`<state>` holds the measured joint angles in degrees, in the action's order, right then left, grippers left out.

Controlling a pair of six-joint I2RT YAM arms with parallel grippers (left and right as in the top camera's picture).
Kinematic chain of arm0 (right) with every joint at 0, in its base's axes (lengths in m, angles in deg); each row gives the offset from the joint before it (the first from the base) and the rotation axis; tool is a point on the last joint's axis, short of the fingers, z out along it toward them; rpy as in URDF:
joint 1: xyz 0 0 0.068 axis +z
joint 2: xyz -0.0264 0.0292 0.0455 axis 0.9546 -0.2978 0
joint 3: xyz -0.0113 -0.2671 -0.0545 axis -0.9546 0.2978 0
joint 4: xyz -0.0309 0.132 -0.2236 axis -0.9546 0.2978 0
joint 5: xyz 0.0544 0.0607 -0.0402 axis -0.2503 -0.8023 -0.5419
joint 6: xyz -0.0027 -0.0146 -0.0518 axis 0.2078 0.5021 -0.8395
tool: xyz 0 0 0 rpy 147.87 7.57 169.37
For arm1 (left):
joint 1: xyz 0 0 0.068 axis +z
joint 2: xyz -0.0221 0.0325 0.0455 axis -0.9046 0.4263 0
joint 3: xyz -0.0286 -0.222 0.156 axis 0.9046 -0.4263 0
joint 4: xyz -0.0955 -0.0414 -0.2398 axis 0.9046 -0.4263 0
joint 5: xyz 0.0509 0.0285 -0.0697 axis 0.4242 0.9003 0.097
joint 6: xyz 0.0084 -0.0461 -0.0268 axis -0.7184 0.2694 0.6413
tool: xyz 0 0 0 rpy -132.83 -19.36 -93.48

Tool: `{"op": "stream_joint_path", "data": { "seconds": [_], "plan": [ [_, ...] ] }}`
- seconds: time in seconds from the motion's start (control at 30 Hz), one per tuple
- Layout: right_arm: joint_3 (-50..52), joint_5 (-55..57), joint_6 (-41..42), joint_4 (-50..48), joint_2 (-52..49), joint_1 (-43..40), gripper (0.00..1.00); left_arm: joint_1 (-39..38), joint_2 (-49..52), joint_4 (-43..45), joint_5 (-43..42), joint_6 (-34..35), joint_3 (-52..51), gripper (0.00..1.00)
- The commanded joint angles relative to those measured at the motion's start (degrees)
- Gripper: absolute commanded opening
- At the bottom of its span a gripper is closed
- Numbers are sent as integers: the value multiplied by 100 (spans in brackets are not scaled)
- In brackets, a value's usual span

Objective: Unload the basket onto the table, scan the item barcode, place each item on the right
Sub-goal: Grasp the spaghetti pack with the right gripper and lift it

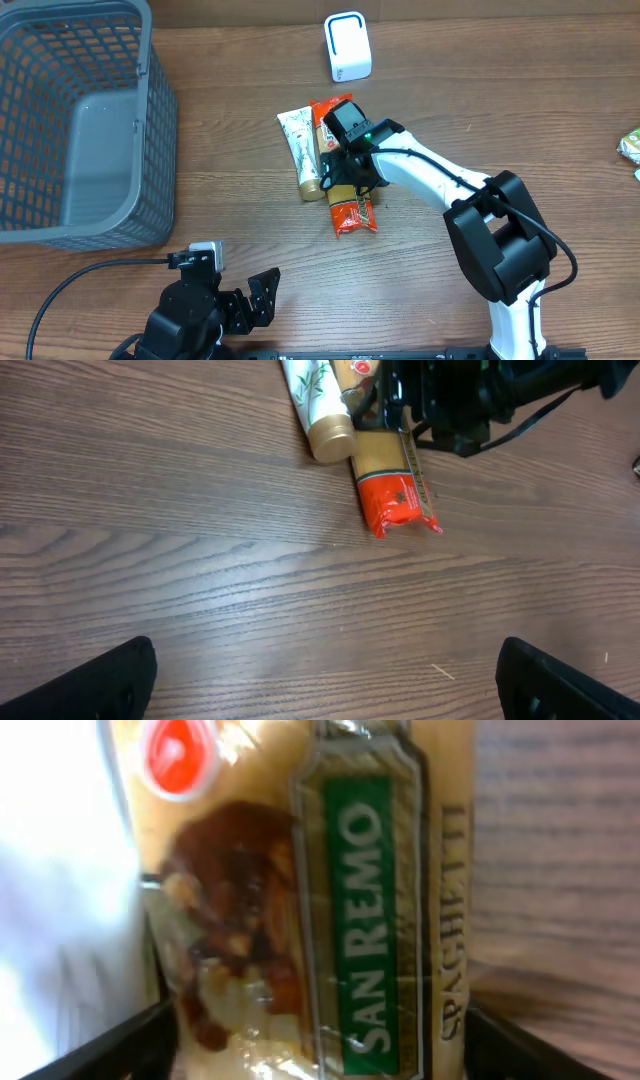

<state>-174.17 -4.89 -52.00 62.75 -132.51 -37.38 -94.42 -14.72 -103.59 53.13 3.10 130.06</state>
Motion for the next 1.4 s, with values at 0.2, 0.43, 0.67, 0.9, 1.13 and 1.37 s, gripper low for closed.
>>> {"op": "stream_joint_path", "data": {
  "seconds": [0.2, 0.43, 0.67, 0.9, 1.13, 1.37],
  "plan": [
    [151, 118, 52, -101, 2, 50, 65, -37, -24, 0, -9, 46, -13, 100],
    [151, 763, 516, 195, 2, 50, 52, -37, -24, 0, -9, 46, -13, 99],
    [37, 144, 448, 378, 11, -15, 14, -37, -24, 0, -9, 46, -13, 99],
    [-750, -1342, -251, 1204, 155, -656, 4, -37, -24, 0, -7, 46, -13, 100],
    [-1167, -3832, -1567, 1755, 179, -1552, 4, -37, -24, 0, -7, 46, -13, 100],
    [-1165, -6588, -2411, 1989, 177, -2452, 4, -37, -24, 0, -7, 46, -13, 100]
  ]
}}
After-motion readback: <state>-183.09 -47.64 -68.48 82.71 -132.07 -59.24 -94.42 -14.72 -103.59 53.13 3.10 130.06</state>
